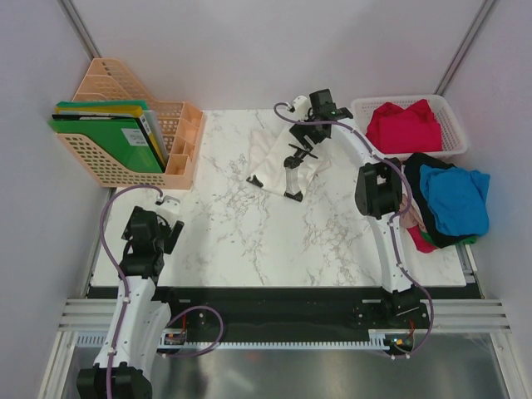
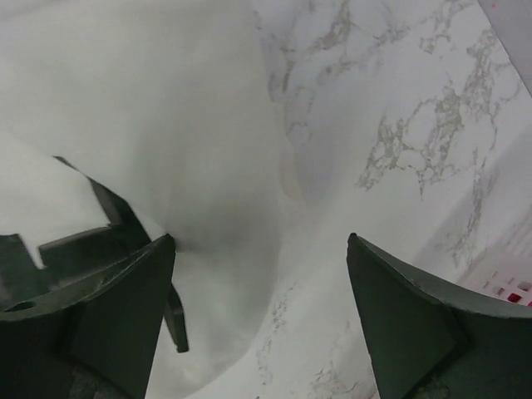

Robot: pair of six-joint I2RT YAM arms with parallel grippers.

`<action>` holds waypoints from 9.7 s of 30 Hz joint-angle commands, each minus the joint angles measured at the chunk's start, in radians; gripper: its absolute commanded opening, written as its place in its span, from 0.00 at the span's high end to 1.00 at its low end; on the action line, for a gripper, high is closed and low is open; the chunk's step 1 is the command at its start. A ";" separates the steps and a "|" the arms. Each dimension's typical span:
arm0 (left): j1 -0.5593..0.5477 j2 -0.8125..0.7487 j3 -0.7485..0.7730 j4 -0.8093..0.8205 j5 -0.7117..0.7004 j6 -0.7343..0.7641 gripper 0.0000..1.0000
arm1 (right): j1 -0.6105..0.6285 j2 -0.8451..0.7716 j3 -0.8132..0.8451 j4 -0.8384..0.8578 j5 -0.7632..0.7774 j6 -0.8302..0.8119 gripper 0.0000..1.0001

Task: Fold and stack the t-shirts
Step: Fold the long partially folded tshirt into a neat square, then smooth out wrinkles on the folded tshirt

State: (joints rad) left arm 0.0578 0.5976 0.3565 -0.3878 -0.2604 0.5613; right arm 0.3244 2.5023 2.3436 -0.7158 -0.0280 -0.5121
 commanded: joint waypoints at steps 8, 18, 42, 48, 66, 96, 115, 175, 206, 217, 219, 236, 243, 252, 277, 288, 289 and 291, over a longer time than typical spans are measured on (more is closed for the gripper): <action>0.005 0.008 0.001 0.026 -0.008 -0.020 0.00 | -0.031 -0.117 -0.128 0.075 -0.088 0.007 0.17; 0.005 0.019 0.002 0.027 0.001 -0.020 0.00 | 0.071 -0.526 -0.602 0.300 0.103 -0.013 0.02; 0.004 0.005 0.001 0.023 0.004 -0.021 0.00 | 0.123 -0.294 -0.471 0.191 -0.056 0.351 0.02; 0.005 0.007 -0.001 0.023 0.007 -0.021 0.00 | 0.165 -0.253 -0.548 0.191 -0.046 0.327 0.02; 0.004 0.004 -0.001 0.030 0.016 -0.020 0.00 | 0.344 -0.666 -1.136 0.153 -0.109 0.259 0.02; 0.005 -0.007 -0.002 0.026 0.001 -0.020 0.00 | 0.133 -0.685 -0.796 0.085 -0.090 0.073 0.18; 0.005 0.010 -0.007 0.032 0.003 -0.021 0.00 | 0.102 -0.511 -0.609 0.033 -0.286 0.115 0.23; 0.005 0.004 -0.007 0.032 -0.002 -0.018 0.00 | 0.452 -0.832 -0.892 0.018 -0.265 0.043 1.00; 0.004 -0.001 -0.007 0.026 0.012 -0.018 0.00 | 0.513 -0.545 -0.708 0.184 0.000 0.021 1.00; 0.005 0.010 -0.008 0.024 0.010 -0.018 0.00 | 0.528 -0.588 -0.771 0.303 0.161 0.061 0.30; 0.005 0.013 -0.007 0.024 0.010 -0.018 0.00 | 0.541 -0.632 -0.809 0.326 0.187 0.078 0.29; 0.004 0.016 -0.007 0.023 0.009 -0.018 0.00 | 0.613 -0.810 -0.875 0.036 -0.159 0.270 0.40; 0.004 0.022 -0.008 0.030 0.013 -0.018 0.00 | 0.676 -0.866 -1.057 0.081 -0.202 0.256 0.46; 0.004 0.028 -0.013 0.033 0.007 -0.015 0.00 | 0.714 -0.801 -1.089 0.125 -0.228 0.251 0.49; 0.005 0.018 -0.019 0.040 0.003 -0.014 0.00 | 0.818 -0.668 -0.986 0.165 -0.244 0.287 1.00; 0.005 0.014 -0.017 0.038 -0.002 -0.014 0.00 | 0.812 -0.657 -0.965 0.170 -0.128 0.212 1.00; 0.005 0.014 -0.017 0.038 -0.005 -0.014 0.00 | 0.805 -0.646 -0.965 0.174 -0.125 0.204 1.00; 0.004 0.014 -0.017 0.038 -0.005 -0.015 0.00 | 0.797 -0.617 -0.974 0.203 -0.113 0.196 1.00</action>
State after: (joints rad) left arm 0.0578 0.6205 0.3389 -0.3870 -0.2600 0.5613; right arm 1.1336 1.8435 1.3514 -0.5526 -0.1787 -0.2821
